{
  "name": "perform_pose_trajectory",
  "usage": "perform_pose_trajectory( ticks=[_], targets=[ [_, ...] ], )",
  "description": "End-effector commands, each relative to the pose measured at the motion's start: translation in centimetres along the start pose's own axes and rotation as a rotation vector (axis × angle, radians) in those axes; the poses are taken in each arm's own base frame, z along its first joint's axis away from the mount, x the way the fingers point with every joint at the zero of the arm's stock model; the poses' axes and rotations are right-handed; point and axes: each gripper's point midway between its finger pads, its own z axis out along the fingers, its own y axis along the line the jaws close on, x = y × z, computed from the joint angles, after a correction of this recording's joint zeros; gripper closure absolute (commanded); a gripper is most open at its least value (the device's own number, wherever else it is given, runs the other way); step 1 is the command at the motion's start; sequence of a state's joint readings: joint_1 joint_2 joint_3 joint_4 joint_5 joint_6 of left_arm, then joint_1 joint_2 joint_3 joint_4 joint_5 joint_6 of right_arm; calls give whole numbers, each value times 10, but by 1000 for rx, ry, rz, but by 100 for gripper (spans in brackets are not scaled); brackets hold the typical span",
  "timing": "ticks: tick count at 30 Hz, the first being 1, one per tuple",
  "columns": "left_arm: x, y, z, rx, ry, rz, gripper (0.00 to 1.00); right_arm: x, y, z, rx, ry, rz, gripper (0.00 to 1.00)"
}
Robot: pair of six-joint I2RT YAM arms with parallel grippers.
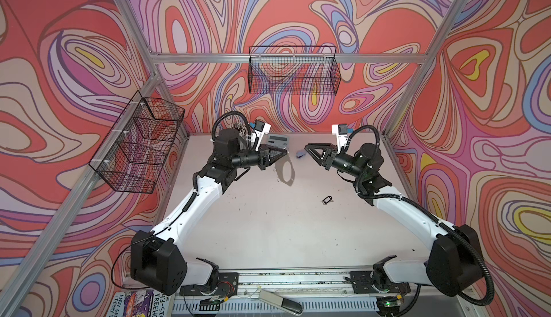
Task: Attach keys to a key ring
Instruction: Pass the keyring.
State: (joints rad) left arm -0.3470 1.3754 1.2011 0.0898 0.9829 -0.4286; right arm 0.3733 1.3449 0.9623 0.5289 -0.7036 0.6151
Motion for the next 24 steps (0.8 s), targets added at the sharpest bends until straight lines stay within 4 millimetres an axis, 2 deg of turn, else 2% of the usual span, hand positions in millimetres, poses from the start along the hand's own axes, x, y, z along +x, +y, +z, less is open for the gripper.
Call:
perform_pose_trajectory(
  ticks=[1, 7, 9, 17, 24],
  targets=[
    [-23, -41, -8, 142, -31, 100, 100, -12, 23, 2, -93, -12, -45, 66],
    [-21, -55, -14, 184, -28, 106, 100, -13, 42, 2, -168, -20, -41, 73],
    [-20, -58, -15, 193, -30, 107, 100, -13, 50, 5, -201, -13, -41, 81],
    [-17, -66, -21, 194, -36, 106, 100, -8, 78, 17, -299, 19, -34, 81],
    [-16, -67, -23, 187, -37, 112, 100, -7, 90, 17, -342, 18, -34, 79]
  ],
)
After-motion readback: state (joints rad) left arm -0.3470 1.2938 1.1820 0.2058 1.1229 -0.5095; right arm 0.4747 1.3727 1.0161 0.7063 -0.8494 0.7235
